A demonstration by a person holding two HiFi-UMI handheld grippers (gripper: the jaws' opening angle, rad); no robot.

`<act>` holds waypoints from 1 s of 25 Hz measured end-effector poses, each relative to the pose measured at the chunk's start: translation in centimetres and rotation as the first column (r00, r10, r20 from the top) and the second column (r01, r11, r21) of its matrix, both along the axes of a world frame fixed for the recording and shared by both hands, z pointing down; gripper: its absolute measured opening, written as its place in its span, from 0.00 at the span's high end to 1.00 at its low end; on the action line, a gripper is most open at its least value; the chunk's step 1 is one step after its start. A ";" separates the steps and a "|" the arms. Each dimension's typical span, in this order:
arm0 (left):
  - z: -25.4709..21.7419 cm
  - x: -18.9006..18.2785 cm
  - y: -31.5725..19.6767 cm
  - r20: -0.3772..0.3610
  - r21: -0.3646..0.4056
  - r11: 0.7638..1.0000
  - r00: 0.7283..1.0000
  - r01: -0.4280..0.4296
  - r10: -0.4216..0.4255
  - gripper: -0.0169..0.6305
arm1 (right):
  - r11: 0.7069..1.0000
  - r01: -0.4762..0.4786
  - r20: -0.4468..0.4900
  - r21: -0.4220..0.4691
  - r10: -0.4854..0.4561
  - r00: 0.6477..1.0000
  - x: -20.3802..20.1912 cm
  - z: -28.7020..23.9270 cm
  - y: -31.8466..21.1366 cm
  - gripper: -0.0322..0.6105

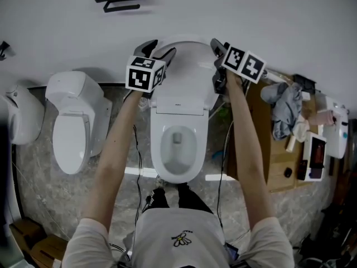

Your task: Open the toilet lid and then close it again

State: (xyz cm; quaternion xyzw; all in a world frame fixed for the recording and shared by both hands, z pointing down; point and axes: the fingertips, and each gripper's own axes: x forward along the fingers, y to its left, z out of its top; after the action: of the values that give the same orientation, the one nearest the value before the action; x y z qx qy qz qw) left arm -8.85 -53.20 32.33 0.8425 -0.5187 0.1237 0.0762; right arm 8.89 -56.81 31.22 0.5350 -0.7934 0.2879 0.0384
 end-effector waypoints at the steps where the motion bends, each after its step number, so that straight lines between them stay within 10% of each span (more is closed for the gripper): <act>1: -1.2 0.0 0.5 -0.009 0.024 1.000 1.000 0.008 -0.008 0.53 | 0.999 -0.006 -0.025 0.037 0.007 1.000 0.1 -1.0 0.6 0.58; 13: -9.8 -1.0 12.9 -0.094 0.235 0.967 0.993 0.096 -0.076 0.72 | 0.887 0.010 -0.144 0.462 0.064 0.987 -1.7 -12.2 16.2 0.71; 25: -11.4 -3.8 24.8 -0.109 0.309 0.922 0.972 0.232 -0.208 0.93 | 0.863 -0.014 -0.191 0.505 0.128 0.973 -2.7 -10.7 28.5 0.89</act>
State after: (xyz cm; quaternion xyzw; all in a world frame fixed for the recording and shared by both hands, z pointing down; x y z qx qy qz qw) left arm -12.69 -28.41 20.89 0.7842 -0.6199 -0.0025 -0.0288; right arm 6.22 -28.33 20.52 0.5839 -0.8113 0.0132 -0.0258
